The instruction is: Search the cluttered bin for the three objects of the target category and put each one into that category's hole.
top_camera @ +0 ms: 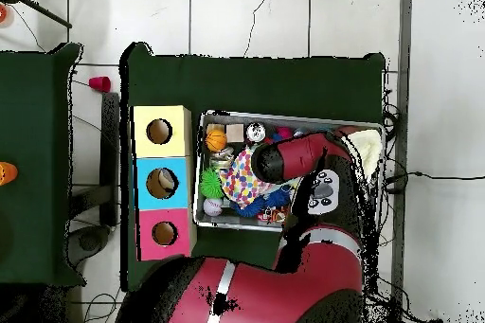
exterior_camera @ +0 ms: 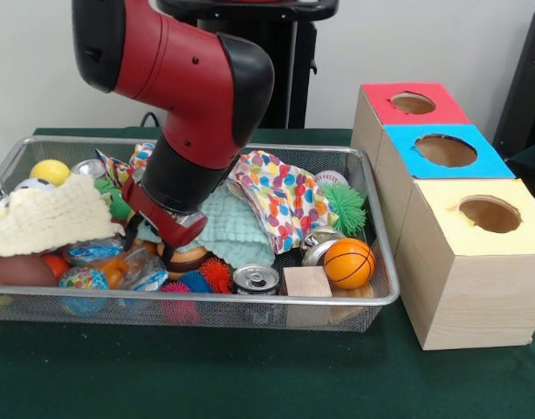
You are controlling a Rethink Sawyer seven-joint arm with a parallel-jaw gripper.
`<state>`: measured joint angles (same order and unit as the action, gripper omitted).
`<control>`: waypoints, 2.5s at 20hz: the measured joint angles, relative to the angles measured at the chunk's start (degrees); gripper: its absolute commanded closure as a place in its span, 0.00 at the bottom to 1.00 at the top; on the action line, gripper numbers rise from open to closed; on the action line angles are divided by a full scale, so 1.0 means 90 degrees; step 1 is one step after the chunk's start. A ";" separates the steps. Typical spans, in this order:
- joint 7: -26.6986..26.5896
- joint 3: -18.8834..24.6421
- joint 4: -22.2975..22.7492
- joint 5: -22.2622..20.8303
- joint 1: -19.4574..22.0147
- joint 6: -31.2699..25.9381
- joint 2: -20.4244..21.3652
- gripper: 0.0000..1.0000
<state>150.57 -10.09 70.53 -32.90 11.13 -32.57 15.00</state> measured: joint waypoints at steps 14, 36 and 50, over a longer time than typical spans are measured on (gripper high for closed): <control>0.0000 -0.0115 -0.0249 0.0060 -0.0104 -0.0231 -0.0151 0.00; 0.0000 -0.0114 -0.0646 0.0330 -0.0097 -0.0874 -0.0318 1.00; 0.0000 -0.0017 -0.0388 0.0631 -0.0107 -0.0764 -0.0083 1.00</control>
<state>150.57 -10.24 67.04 -27.23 10.17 -39.45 14.26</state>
